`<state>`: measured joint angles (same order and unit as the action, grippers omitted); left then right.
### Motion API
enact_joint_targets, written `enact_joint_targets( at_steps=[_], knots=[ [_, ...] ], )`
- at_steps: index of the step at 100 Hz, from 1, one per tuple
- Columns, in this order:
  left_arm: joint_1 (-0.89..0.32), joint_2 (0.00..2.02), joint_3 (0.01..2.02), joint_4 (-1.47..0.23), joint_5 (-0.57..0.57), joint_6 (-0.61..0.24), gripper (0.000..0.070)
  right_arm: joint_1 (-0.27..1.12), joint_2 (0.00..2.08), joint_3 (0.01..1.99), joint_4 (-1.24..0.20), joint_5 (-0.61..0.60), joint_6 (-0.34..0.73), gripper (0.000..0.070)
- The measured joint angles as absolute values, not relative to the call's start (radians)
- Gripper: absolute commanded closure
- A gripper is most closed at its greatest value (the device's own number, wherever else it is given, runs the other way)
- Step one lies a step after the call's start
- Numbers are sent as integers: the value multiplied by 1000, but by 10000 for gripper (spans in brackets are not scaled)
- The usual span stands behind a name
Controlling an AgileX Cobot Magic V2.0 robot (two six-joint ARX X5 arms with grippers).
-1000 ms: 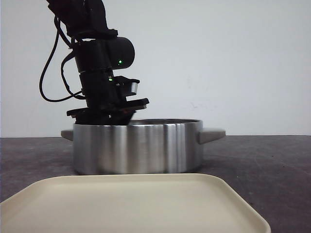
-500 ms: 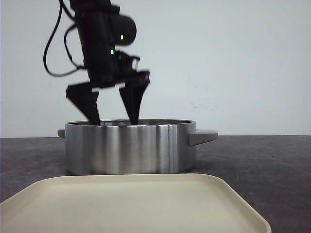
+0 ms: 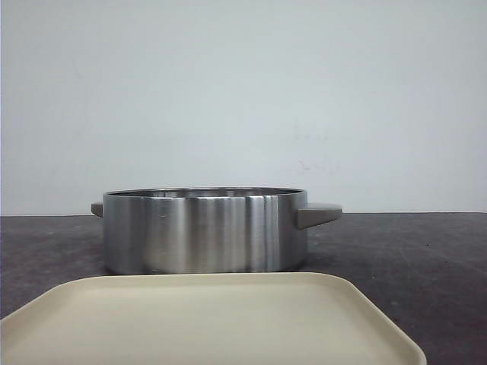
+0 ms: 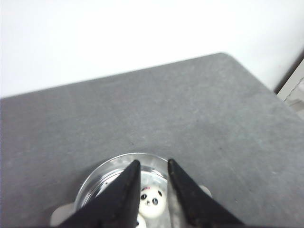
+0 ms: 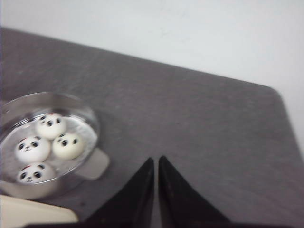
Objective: Steam buns
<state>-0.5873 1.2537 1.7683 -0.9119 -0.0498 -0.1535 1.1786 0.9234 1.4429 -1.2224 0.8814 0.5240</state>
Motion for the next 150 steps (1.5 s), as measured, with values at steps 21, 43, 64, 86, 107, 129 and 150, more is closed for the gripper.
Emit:
enact_joint_targets(
  at_steps=[21, 43, 64, 86, 107, 129, 150],
  knots=[
    [-630, 976, 1535, -1024, -129, -160, 667, 1225, 822, 1102, -843, 740, 505, 689],
    [-637, 549, 1159, -1021, -178, -249, 690, 1232, 779, 872, -405, 390, 312, 689],
    [-637, 368, 1058, -1083, -177, -297, 687, 1235, 784, 867, -227, 288, 205, 689],
    [-637, 334, 1058, -1196, -177, -345, 678, 1235, 788, 867, -226, 288, 186, 689],
    [-637, 334, 1058, -1206, -177, -355, 678, 1235, 788, 867, -226, 288, 186, 689],
    [-637, 334, 1058, -1207, -177, -356, 678, 1235, 788, 867, -226, 288, 186, 689],
    [-637, 334, 1058, -1207, -177, -356, 678, 1225, 778, 867, -227, 288, 186, 689]
  ],
)
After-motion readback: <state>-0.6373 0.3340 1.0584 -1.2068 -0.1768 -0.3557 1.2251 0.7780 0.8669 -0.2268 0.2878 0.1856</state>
